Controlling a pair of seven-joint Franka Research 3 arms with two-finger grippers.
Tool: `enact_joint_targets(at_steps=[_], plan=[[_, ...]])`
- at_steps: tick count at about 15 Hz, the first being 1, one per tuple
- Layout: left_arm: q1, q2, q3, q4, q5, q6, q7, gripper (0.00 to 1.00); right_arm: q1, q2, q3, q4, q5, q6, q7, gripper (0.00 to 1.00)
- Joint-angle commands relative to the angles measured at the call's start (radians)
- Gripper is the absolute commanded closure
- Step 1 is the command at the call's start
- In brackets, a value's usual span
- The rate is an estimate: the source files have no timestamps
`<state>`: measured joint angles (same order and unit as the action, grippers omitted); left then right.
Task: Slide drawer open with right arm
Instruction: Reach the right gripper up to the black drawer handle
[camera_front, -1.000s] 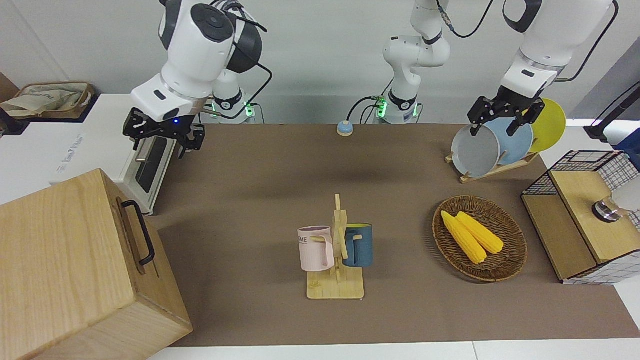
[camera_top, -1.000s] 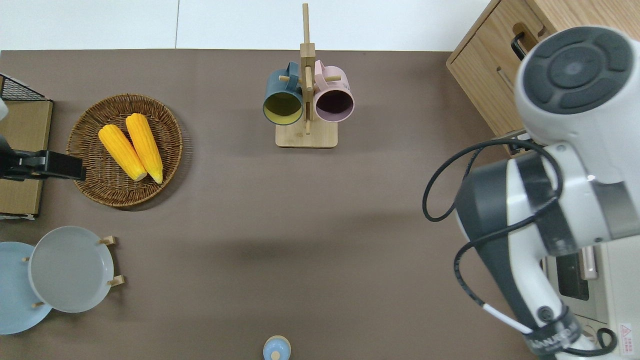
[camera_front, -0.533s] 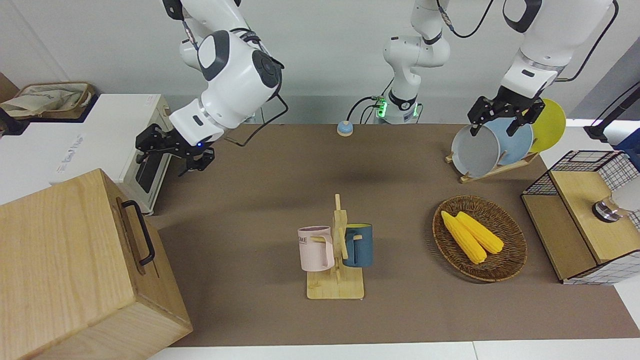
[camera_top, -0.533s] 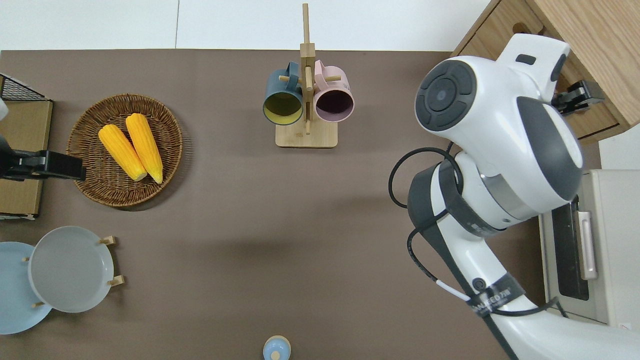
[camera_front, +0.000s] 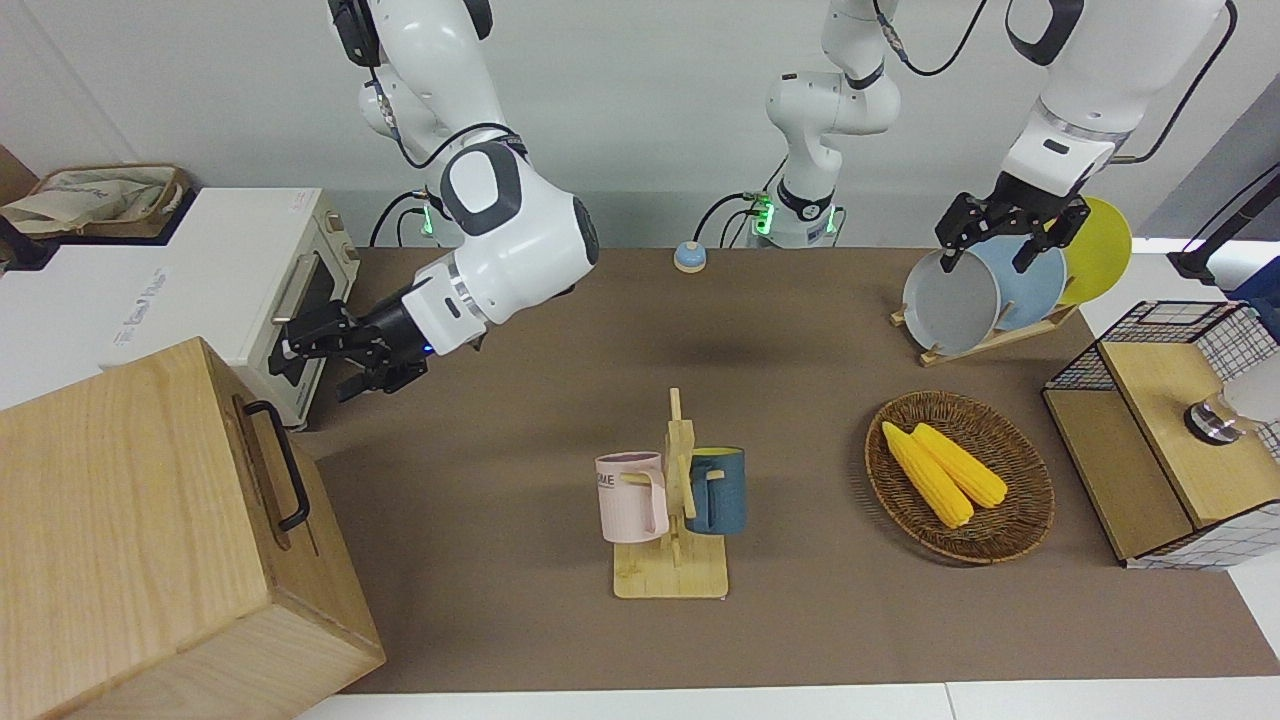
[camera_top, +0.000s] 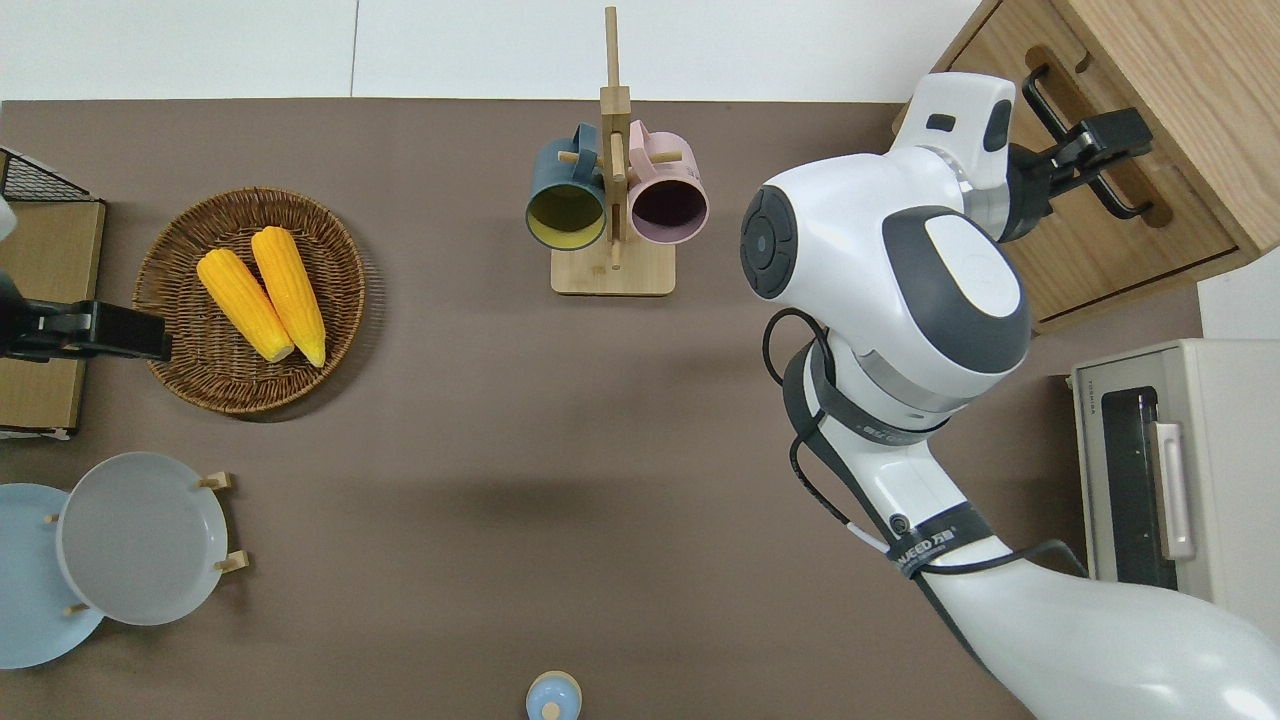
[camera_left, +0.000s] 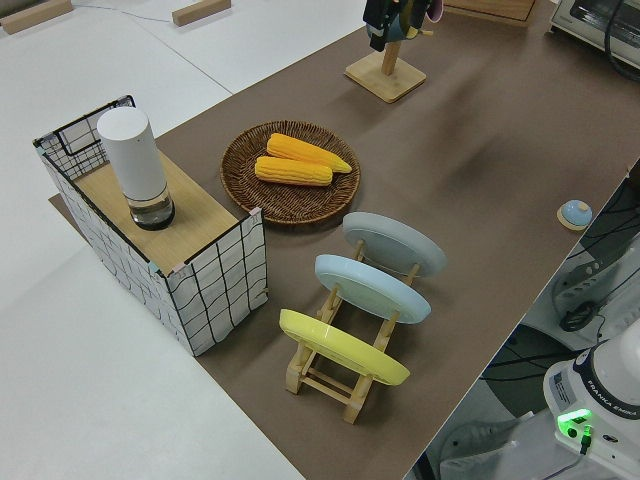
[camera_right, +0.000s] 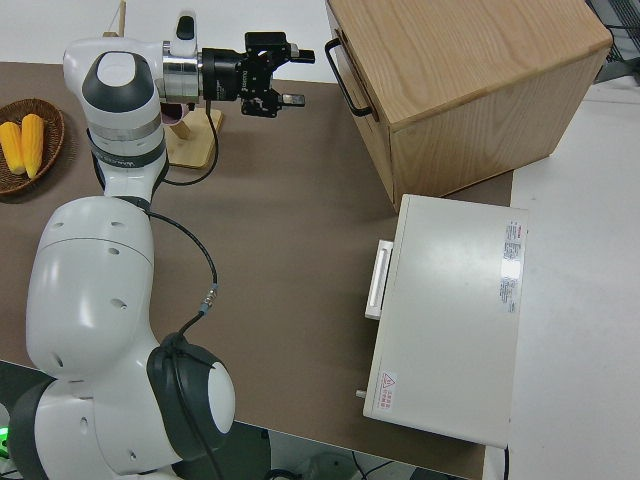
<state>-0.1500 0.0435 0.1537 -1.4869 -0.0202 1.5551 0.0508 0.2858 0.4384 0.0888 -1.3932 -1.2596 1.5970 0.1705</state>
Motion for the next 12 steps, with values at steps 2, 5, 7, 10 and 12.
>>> enact_joint_targets(at_steps=[2, 5, 7, 10, 12], plan=[[-0.017, 0.013, 0.017, 0.020, 0.012, 0.000, 0.007, 0.00, -0.022, 0.029, 0.003, -0.050, -0.141, 0.078, 0.065, 0.015], [-0.017, 0.013, 0.017, 0.020, 0.012, 0.000, 0.007, 0.00, -0.031, 0.042, 0.003, -0.099, -0.230, 0.097, 0.112, 0.015], [-0.017, 0.013, 0.017, 0.020, 0.012, 0.000, 0.007, 0.00, -0.033, 0.054, 0.003, -0.121, -0.274, 0.097, 0.129, 0.015], [-0.017, 0.013, 0.017, 0.020, 0.012, 0.000, 0.007, 0.00, -0.053, 0.062, 0.002, -0.164, -0.368, 0.103, 0.162, 0.015], [-0.017, 0.013, 0.017, 0.020, 0.012, 0.000, 0.007, 0.00, -0.071, 0.063, 0.002, -0.182, -0.405, 0.138, 0.193, 0.015]])
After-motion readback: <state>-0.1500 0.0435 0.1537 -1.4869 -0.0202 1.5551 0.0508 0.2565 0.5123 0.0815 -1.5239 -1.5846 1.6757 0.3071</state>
